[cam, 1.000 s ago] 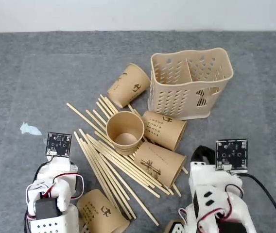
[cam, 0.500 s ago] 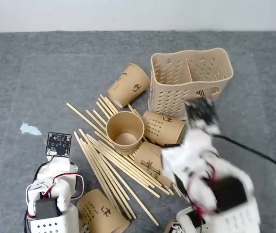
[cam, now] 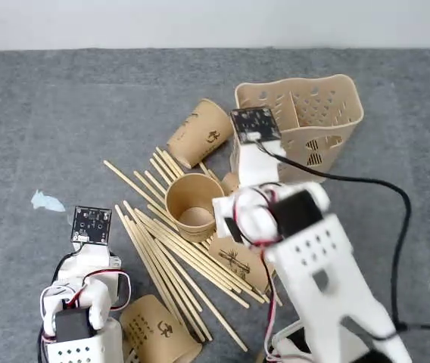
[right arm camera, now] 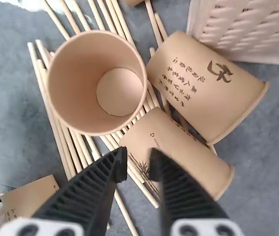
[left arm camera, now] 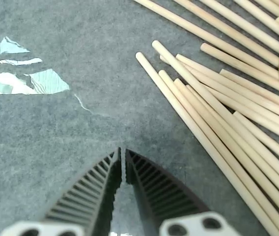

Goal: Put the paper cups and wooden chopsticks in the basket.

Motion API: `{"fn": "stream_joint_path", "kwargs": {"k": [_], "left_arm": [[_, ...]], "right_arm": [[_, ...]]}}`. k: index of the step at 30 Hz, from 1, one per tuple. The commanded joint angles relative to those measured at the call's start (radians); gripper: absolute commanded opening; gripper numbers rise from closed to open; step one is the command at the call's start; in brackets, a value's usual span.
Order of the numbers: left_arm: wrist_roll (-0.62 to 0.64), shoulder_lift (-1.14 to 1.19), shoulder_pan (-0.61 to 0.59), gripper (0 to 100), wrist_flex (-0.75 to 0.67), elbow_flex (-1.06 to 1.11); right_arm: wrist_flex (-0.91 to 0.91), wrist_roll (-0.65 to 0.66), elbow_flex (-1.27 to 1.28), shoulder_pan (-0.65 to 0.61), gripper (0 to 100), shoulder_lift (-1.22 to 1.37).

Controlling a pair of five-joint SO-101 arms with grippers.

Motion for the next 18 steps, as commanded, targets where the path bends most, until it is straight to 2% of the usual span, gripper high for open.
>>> {"fn": "stream_joint_path", "kwargs": {"k": [1, 18], "left_arm": [[-0.005, -0.021, 0.008, 1, 0.005, -0.018], [-0.005, -0.021, 0.008, 1, 0.005, -0.018]], "right_arm": [[-0.004, -0.023, -0.075, -0.03, 18.7, 0.064], [-0.14, -0.026, -0.092, -0.065, 18.7, 0.262]]}}
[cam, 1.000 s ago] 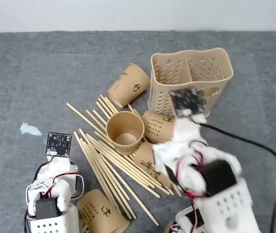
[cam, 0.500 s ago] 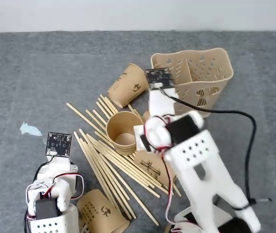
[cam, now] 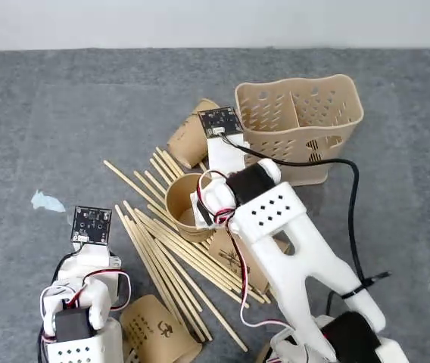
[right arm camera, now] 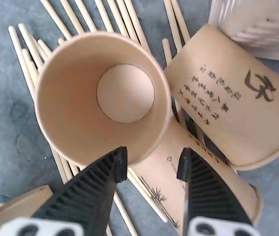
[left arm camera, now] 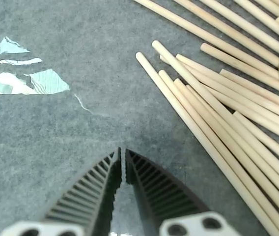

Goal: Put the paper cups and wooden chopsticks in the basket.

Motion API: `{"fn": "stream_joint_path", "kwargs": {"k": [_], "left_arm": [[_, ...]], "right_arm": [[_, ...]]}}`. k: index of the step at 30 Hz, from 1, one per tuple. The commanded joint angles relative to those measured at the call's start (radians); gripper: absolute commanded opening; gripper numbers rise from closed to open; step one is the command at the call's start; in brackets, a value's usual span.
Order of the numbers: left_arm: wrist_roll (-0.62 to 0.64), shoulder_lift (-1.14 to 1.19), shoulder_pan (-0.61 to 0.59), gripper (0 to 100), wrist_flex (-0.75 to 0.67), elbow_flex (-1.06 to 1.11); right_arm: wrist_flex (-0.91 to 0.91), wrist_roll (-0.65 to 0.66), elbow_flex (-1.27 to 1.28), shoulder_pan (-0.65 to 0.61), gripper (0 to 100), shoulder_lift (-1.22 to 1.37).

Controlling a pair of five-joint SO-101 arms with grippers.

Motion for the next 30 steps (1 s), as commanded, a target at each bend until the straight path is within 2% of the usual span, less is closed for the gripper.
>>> {"fn": "stream_joint_path", "kwargs": {"k": [1, 4, 7, 8, 10, 14, 22, 26, 30], "left_arm": [[-0.005, -0.021, 0.008, 1, 0.005, -0.018], [-0.005, -0.021, 0.008, 1, 0.005, -0.018], [-0.005, -0.021, 0.008, 1, 0.005, -0.018], [-0.005, -0.021, 0.008, 1, 0.005, -0.018], [-0.005, -0.021, 0.008, 1, 0.005, -0.018], [-0.005, -0.021, 0.008, 1, 0.005, -0.018], [-0.005, -0.021, 0.009, 1, 0.005, -0.018], [-0.002, -0.021, 0.011, 1, 0.005, -0.018], [-0.002, -0.021, 0.011, 1, 0.005, -0.018]], "right_arm": [[-0.021, -0.011, -0.052, -0.01, 18.6, 0.015], [-0.019, -0.011, -0.055, -0.008, 15.2, 0.035], [-0.021, -0.011, -0.058, -0.008, 1.6, 0.036], [-0.021, -0.011, -0.058, -0.008, 0.2, 0.036], [-0.012, -0.011, -0.058, -0.008, 3.5, 0.036], [0.03, -0.009, -0.115, -0.005, 1.1, 0.013], [0.243, -0.002, -0.445, -0.001, 0.7, -0.058], [0.351, 0.035, -0.658, 0.068, 0.7, -0.056], [0.364, 0.114, -0.787, 0.219, 0.7, -0.053]]}}
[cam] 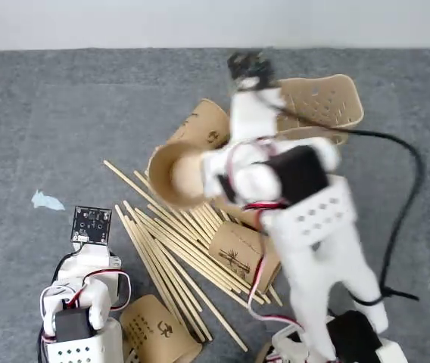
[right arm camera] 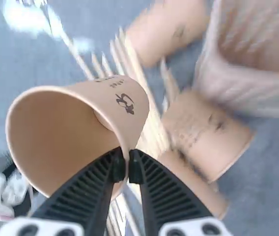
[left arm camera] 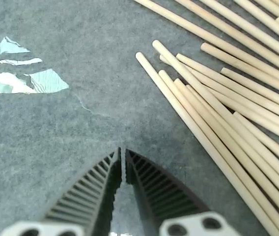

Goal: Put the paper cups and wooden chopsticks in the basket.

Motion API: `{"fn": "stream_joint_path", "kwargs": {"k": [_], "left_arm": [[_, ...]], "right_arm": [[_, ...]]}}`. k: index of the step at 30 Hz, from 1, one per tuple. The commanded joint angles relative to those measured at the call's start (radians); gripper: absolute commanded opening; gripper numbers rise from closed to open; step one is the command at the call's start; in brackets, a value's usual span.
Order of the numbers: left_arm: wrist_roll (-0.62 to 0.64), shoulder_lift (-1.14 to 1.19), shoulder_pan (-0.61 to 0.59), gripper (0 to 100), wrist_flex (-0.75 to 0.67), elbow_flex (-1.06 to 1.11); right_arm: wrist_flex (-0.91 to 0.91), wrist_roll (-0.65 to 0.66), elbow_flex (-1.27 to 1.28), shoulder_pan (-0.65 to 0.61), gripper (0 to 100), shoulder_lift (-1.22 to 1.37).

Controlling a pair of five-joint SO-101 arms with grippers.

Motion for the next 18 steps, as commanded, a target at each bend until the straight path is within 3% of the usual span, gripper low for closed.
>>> {"fn": "stream_joint_path", "kwargs": {"k": [1, 11, 18], "left_arm": [[-0.002, -0.021, 0.011, 1, 0.005, -0.018], [-0.006, -0.021, 0.005, 1, 0.005, -0.018], [-0.006, -0.021, 0.005, 2, 0.005, -0.035]], "right_arm": [[0.033, 0.078, -0.138, 0.14, 0.7, -0.047], [-0.147, 0.175, -0.203, 0.469, 0.7, -0.047], [-0.22, 0.172, -0.196, 0.558, 0.7, -0.041]]}}
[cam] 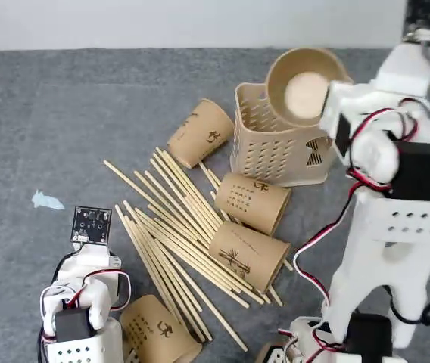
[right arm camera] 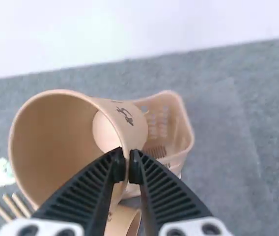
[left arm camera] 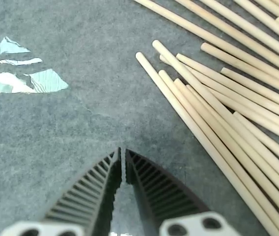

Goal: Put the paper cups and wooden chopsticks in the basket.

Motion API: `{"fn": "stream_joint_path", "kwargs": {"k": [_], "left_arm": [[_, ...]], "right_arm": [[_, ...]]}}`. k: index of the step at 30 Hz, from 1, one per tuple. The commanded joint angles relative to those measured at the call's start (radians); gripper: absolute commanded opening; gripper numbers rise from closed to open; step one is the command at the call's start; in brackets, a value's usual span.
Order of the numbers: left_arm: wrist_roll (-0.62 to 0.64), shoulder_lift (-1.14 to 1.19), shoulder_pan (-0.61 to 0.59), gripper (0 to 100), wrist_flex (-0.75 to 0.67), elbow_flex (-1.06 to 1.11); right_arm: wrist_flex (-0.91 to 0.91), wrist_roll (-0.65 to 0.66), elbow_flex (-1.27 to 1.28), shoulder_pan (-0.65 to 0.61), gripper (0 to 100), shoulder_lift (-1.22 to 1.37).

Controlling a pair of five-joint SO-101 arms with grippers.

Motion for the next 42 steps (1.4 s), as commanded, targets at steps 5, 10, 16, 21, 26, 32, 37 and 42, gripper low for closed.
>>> {"fn": "stream_joint_path", "kwargs": {"k": [5, 10, 16, 21, 26, 32, 37, 42], "left_arm": [[-0.006, -0.021, 0.003, 2, 0.005, -0.042], [-0.011, -0.021, 0.003, 2, 0.005, -0.061], [-0.261, -0.021, 0.005, 2, -0.002, -0.171], [-0.542, -0.021, 0.008, 2, -0.021, -0.251], [-0.575, -0.021, 0.003, 2, -0.051, -0.369], [-0.572, -0.021, 0.012, 2, -0.057, -0.513], [-0.496, -0.021, 0.012, 2, -0.058, -0.63], [-0.347, -0.02, 0.012, 2, -0.051, -0.704]], "right_arm": [[-0.039, 0.005, -0.04, 0.093, 0.7, 0.062], [-0.03, 0.003, -0.04, 0.131, 0.7, 0.189], [0.007, 0.003, -0.04, 0.124, 0.8, 0.232], [0.018, 0.009, -0.04, 0.117, 1.8, 0.237], [0.079, 0.011, -0.048, 0.116, 16.9, 0.22], [0.16, 0.011, -0.048, 0.12, 32.6, 0.113], [0.226, 0.011, -0.04, 0.12, 32.7, -0.007], [0.226, 0.011, -0.04, 0.12, 26.6, -0.058]]}}
